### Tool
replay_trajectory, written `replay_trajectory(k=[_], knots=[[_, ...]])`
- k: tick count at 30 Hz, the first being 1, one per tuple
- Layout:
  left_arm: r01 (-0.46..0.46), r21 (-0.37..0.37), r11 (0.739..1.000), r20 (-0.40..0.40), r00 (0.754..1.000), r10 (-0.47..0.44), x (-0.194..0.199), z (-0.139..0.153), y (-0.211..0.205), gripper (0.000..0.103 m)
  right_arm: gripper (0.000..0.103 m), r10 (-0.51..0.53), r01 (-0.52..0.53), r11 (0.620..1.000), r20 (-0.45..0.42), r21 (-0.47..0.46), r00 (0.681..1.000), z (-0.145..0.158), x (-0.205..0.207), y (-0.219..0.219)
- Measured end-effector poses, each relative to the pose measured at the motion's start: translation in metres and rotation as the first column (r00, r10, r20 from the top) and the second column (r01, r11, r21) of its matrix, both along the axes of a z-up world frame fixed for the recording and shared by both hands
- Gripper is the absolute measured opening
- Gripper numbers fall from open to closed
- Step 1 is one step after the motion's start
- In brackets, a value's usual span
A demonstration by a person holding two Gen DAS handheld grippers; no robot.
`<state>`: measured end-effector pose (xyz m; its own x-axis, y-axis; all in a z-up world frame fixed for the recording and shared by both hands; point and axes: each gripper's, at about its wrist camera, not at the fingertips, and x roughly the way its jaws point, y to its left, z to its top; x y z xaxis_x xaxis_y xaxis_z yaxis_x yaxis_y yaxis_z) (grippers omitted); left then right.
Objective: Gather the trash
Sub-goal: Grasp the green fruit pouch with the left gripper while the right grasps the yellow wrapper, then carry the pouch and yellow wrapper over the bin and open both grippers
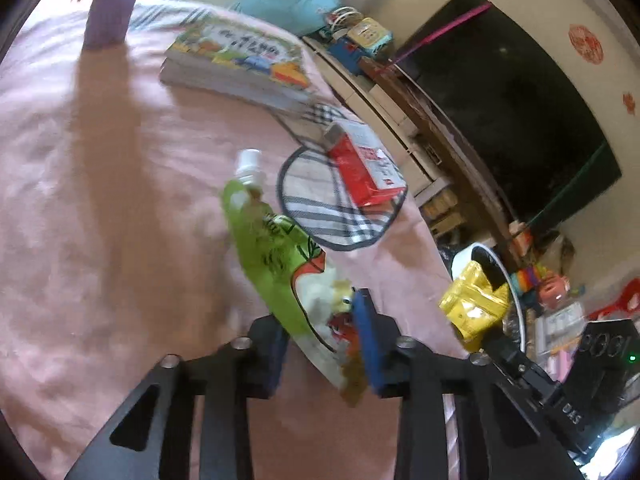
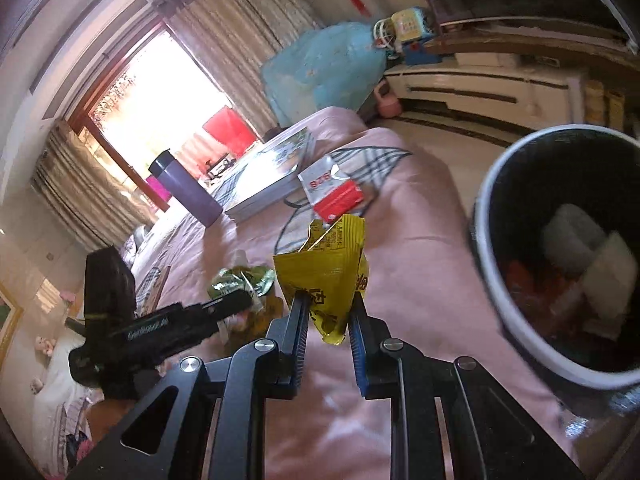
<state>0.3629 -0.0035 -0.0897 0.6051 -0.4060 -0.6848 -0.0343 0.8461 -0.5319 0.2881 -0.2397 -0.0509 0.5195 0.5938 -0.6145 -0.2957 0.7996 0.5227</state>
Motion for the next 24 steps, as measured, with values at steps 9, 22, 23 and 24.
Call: replay_trajectory(k=[9,22,23,24], knots=[[0.101,0.167,0.981,0.089,0.989,-0.117,-0.040,0.032,-0.063,0.018,0.020,-0.036,0.036,0.999,0.032,-0.003,0.999,0.010,-0.024,-0.040],[0.206,0.281,0.937,0.167,0.951,-0.259,-0.092,0.066,-0.121,0.016,0.020,-0.103,0.104,0.995,0.082,-0.005,0.991,0.021,-0.052,-0.088],[0.214,0.285,0.934,0.170,0.948,-0.269,-0.093,0.068,-0.125,0.015,0.020,-0.111,0.112,0.994,0.085,-0.007,0.990,0.022,-0.053,-0.092],[0.218,0.288,0.933,0.172,0.946,-0.274,-0.094,0.069,-0.128,0.015,0.020,-0.117,0.118,0.993,0.088,-0.008,0.989,0.022,-0.054,-0.096]])
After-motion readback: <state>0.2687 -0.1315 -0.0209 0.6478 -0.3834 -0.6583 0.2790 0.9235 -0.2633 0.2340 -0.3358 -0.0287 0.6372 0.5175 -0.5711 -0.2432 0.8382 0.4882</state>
